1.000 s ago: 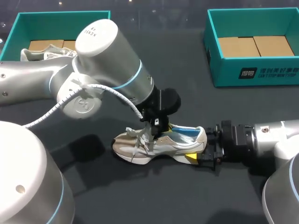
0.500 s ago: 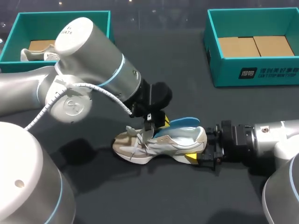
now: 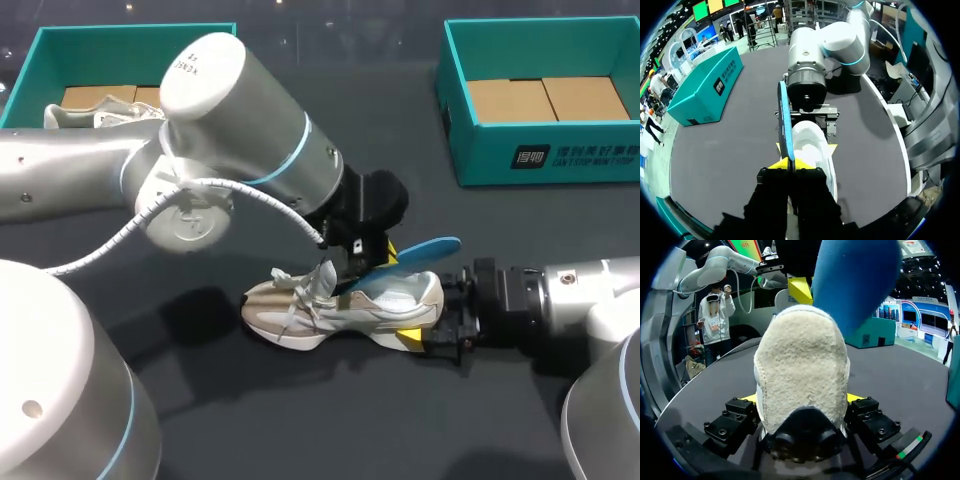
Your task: Take the shoe out of the shoebox, open the shoe tongue, remove and reinsert the insole, then place the shoe into the shoebox
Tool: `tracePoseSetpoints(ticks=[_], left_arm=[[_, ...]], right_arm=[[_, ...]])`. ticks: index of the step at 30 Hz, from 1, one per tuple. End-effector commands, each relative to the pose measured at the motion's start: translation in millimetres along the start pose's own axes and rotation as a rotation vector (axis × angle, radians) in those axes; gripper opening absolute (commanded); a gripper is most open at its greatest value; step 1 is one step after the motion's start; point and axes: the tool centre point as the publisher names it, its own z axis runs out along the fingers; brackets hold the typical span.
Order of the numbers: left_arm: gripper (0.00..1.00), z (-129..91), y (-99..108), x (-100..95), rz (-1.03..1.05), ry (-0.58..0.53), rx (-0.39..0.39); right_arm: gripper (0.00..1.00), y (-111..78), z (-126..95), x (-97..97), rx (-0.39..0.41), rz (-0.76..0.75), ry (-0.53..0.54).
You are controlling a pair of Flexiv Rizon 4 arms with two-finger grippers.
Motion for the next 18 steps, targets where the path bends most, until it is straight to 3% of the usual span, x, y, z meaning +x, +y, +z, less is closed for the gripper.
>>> tracePoseSetpoints(ticks=[1, 2, 3, 4, 5, 11, 18], left_arm=[[0.0, 10.9, -8.0, -0.9, -0.009, -0.007, -0.021], [0.0, 10.1, -6.9, 1.1, -0.009, -0.009, -0.019], [0.07, 9.2, -5.9, 3.2, -0.008, -0.012, -0.015], [0.24, 8.5, -4.9, 5.2, -0.01, -0.021, -0.012], [0.28, 7.9, -3.9, 7.1, -0.008, -0.023, -0.011], [0.43, 5.0, -1.0, 13.3, -0.029, -0.067, 0.012], [0.44, 12.6, -5.3, 17.7, -0.045, -0.093, 0.03]], right_arm=[[0.0, 1.1, 1.8, 1.7, 0.005, 0.0, 0.001], [0.0, 1.1, 1.8, 1.7, 0.005, 0.0, 0.001], [0.0, 1.1, 1.8, 1.7, 0.005, 0.0, 0.001], [0.0, 1.1, 1.8, 1.7, 0.005, 0.0, 0.001], [0.0, 1.1, 1.8, 1.7, 0.005, 0.0, 0.001], [0.0, 1.1, 1.8, 1.7, 0.005, 0.0, 0.001], [0.0, 1.1, 1.8, 1.7, 0.005, 0.0, 0.001]])
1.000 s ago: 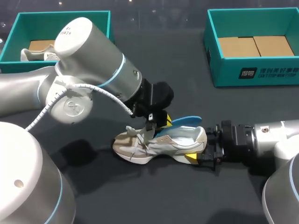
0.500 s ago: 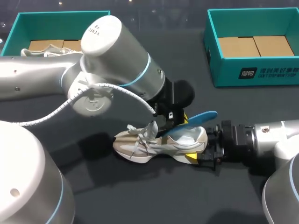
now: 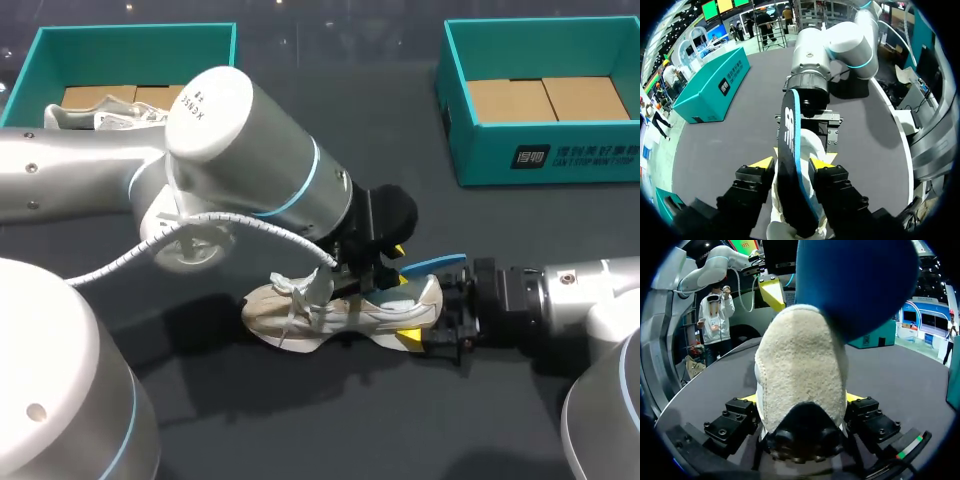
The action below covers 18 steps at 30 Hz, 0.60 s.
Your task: Take the shoe out of the shoebox, open the shoe tongue, remove and reinsert the insole, then place the shoe into the shoebox
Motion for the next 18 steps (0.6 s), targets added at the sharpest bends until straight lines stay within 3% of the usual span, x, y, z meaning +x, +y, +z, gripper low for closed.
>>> tracePoseSetpoints(ticks=[1, 15, 18], left_arm=[[0.43, 7.2, 0.6, 4.9, -0.002, -0.01, 0.009], [0.43, 29.9, -5.9, 0.8, -0.004, -0.049, 0.036], [0.38, 33.0, -5.4, -2.9, -0.013, -0.051, 0.035]], right_arm=[[0.0, 0.8, 1.4, 1.4, 0.005, 0.001, 0.0], [0.0, 0.8, 1.4, 1.4, 0.005, 0.001, 0.0], [0.0, 0.8, 1.4, 1.4, 0.005, 0.001, 0.0]])
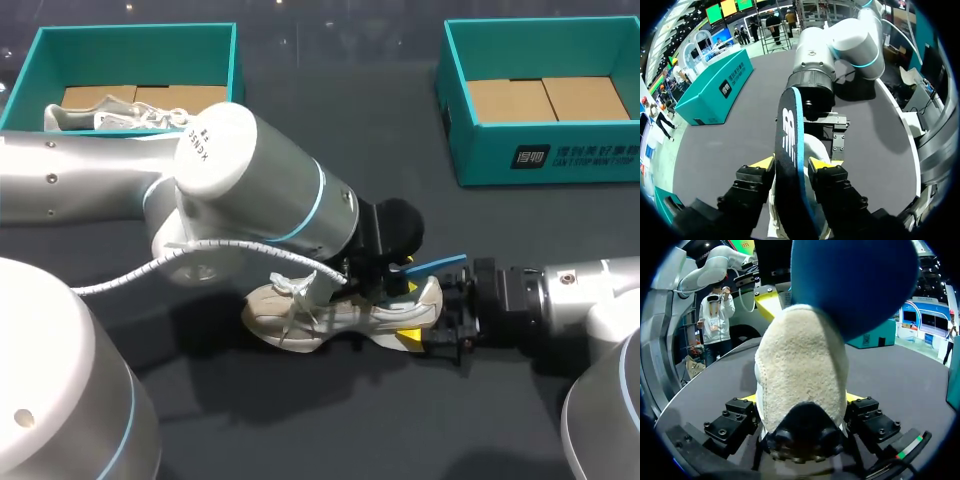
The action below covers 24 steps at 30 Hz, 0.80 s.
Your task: Take the shoe out of the shoebox, open the shoe tongue, remove and reinsert the insole, then place the shoe into the shoebox
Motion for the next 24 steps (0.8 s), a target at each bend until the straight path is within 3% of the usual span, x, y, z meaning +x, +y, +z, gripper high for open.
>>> tracePoseSetpoints(ticks=[1, 5, 9, 14, 24], left_arm=[[0.32, 10.9, -1.6, -3.0, -0.008, -0.003, 0.001], [0.0, 11.5, 0.3, -8.1, -0.016, 0.003, 0.005], [0.0, 4.8, 0.2, -11.9, -0.02, 0.026, 0.012], [0.0, -16.0, -8.7, -18.7, -0.001, 0.133, 0.048], [0.0, -60.2, -65.6, -24.1, 0.108, 0.419, 0.122]], right_arm=[[0.0, 0.8, 1.4, 1.3, 0.005, 0.001, 0.0], [0.0, 0.8, 1.4, 1.3, 0.005, 0.001, 0.0], [0.0, 0.8, 1.4, 1.3, 0.005, 0.001, 0.0], [0.0, 0.8, 1.4, 1.3, 0.005, 0.001, 0.0], [0.0, 0.8, 1.4, 1.3, 0.005, 0.001, 0.0]])
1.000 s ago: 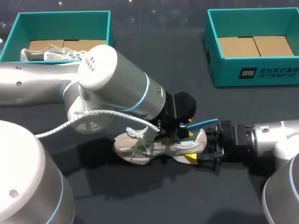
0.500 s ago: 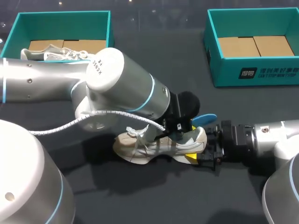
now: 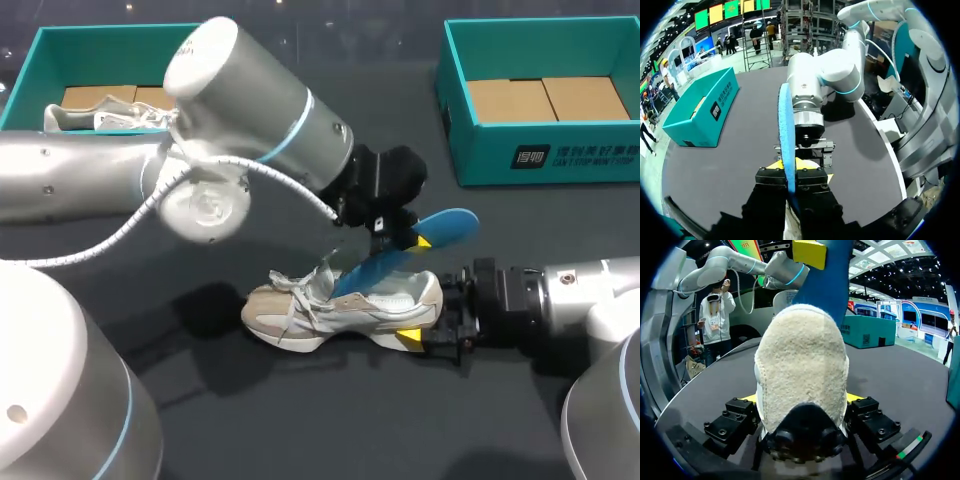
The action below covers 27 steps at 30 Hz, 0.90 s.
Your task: Take the shoe out of the shoebox, open the shoe tongue, remove and reinsert the insole, then place the shoe into the shoebox
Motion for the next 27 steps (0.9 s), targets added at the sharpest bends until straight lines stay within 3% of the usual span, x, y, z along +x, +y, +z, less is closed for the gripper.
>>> tracePoseSetpoints(ticks=[1, 7, 24, 27], left_arm=[[0.0, -24.9, -26.4, 0.4, 0.042, 0.196, 0.005], [0.0, -39.2, -73.2, 20.0, 0.076, 0.241, 0.057], [0.0, -39.2, -73.2, 20.0, 0.076, 0.241, 0.057], [0.0, -64.7, -102.9, 32.1, 0.057, 0.164, 0.212]], right_arm=[[0.0, 0.7, 1.3, 1.3, 0.006, 0.001, 0.0], [0.0, 0.7, 1.3, 1.3, 0.006, 0.001, 0.0], [0.0, 0.7, 1.3, 1.3, 0.006, 0.001, 0.0], [0.0, 0.7, 1.3, 1.3, 0.006, 0.001, 0.0]])
